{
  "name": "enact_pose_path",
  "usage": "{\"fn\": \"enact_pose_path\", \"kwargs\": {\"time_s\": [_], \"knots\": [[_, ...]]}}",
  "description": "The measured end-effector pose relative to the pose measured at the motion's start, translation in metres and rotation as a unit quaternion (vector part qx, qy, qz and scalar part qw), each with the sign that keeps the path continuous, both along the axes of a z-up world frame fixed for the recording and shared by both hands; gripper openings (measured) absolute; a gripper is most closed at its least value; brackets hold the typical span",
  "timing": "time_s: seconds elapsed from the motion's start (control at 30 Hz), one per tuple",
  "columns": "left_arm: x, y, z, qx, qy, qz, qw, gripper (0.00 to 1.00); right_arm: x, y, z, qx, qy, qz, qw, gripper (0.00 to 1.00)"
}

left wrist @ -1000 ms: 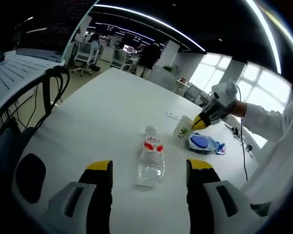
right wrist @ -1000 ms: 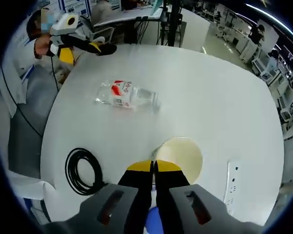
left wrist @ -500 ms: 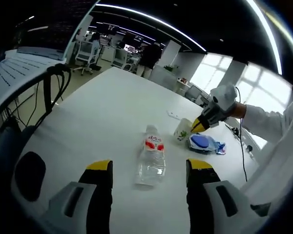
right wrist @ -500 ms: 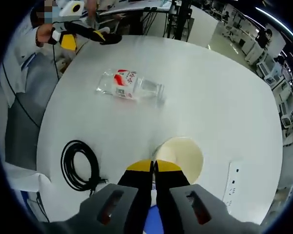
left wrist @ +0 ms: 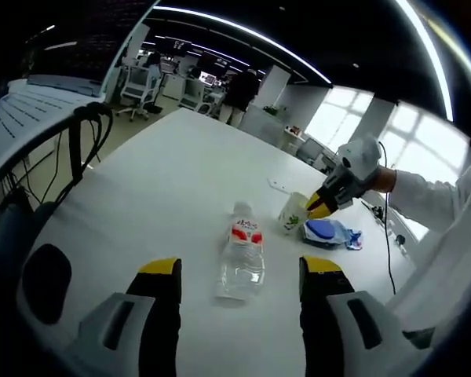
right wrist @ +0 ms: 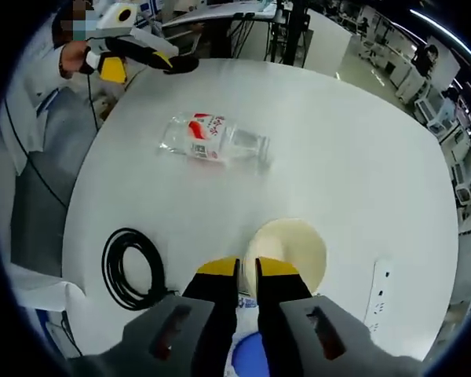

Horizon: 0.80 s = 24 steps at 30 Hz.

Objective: Arrange the tabletop items into an orderly group along one side of the table until the central work area is clear of visible clutter.

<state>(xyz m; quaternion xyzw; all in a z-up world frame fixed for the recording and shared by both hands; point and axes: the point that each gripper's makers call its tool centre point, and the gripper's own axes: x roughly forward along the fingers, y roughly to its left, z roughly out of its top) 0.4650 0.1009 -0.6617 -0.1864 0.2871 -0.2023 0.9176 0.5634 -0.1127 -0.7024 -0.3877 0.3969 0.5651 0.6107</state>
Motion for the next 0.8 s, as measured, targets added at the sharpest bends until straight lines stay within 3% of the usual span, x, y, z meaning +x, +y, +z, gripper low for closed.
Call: {"fn": "enact_pose_path", "kwargs": {"time_s": [0.8], "knots": [[0.001, -0.007, 0.009, 0.003, -0.006, -0.010, 0.9999, 0.61, 0.000, 0.005, 0.025, 0.044, -0.019, -0.028, 0.9985, 0.25]]}}
